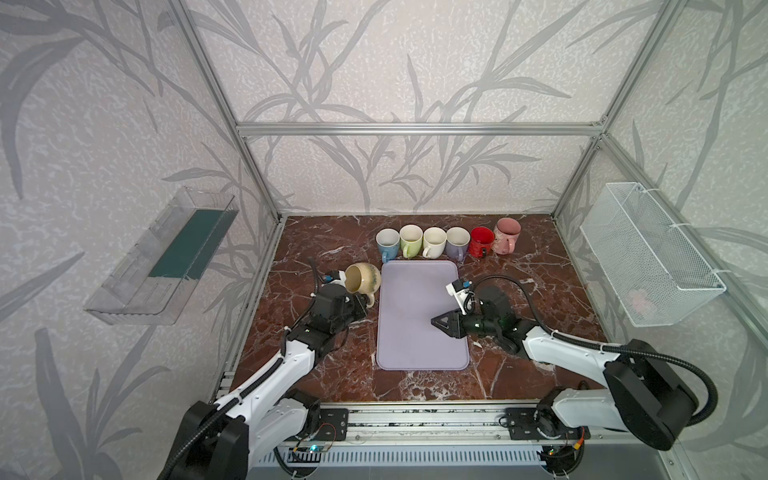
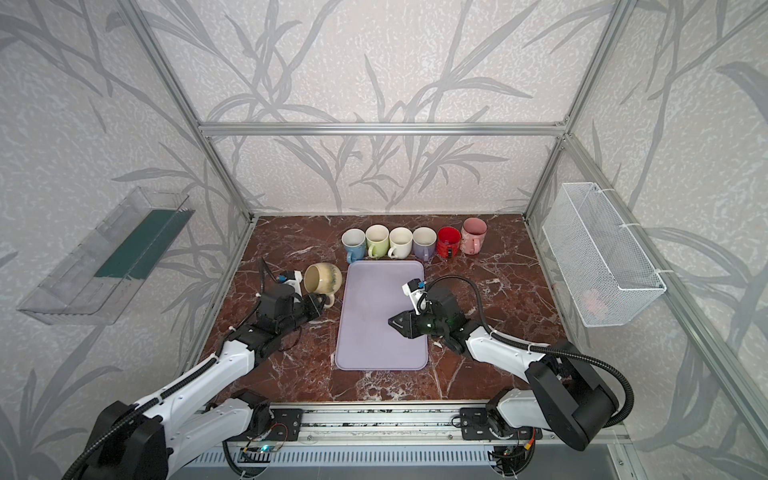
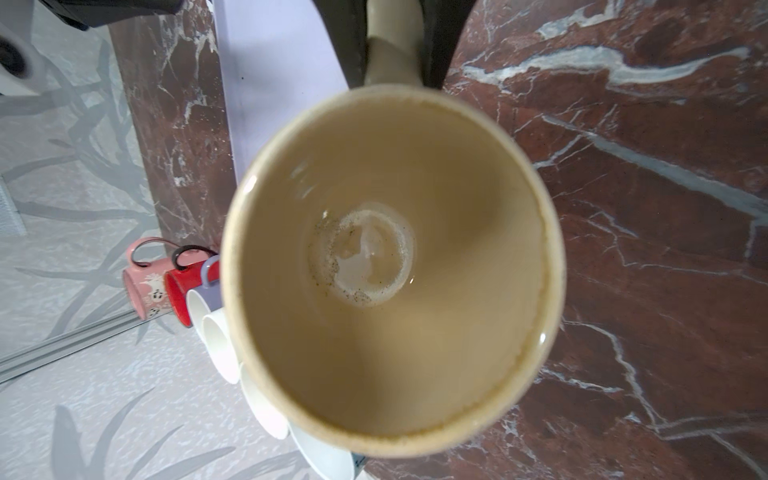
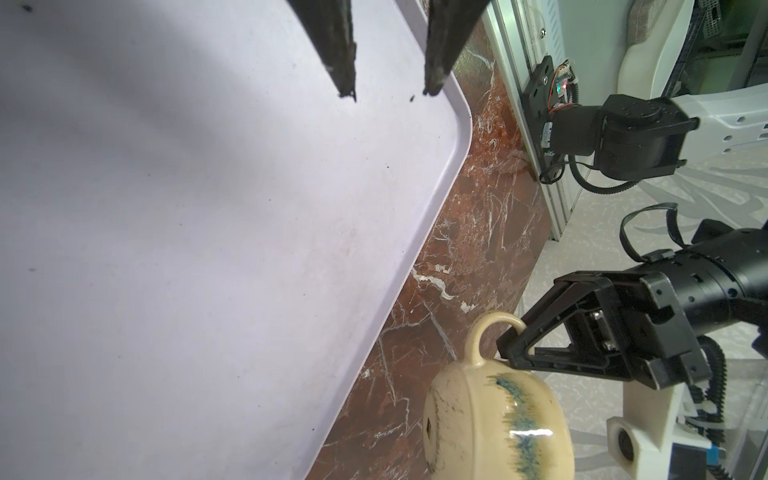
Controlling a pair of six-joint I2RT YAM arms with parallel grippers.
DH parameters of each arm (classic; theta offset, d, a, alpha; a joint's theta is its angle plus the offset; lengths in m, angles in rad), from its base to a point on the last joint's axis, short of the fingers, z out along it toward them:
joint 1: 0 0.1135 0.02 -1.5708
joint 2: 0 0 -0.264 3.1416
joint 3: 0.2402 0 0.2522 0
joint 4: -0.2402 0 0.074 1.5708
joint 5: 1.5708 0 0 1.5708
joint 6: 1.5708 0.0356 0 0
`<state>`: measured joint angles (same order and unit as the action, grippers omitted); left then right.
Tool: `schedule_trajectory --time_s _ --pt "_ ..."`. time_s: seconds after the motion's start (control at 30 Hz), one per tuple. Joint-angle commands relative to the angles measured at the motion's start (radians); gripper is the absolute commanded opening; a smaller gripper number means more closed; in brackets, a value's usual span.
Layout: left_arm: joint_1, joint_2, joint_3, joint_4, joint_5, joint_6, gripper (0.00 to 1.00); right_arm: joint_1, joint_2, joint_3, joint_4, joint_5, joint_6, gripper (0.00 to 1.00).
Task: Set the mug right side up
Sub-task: 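Carry the cream mug with the left gripper while the right gripper draws back, then lower the cream mug upright beside the blue dotted mug and open the left gripper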
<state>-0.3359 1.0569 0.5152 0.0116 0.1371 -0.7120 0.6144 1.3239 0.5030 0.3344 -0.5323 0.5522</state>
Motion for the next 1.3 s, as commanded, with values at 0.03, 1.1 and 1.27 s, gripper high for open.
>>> schedule_trajectory --time_s 0.03,1.1,1.27 --pt "0.049 0.070 0.143 -0.040 0.047 0.090 0.00 0.001 -0.003 -0.017 0.031 -0.008 0.010 0.30" --pt "0.170 0.712 0.856 -0.521 -0.148 0.489 0.00 -0.001 -0.010 -0.034 0.069 -0.023 0.029 0.30" --pt "0.170 0.746 0.877 -0.505 -0.170 0.523 0.00 -0.001 -0.005 -0.037 0.071 -0.024 0.030 0.30"
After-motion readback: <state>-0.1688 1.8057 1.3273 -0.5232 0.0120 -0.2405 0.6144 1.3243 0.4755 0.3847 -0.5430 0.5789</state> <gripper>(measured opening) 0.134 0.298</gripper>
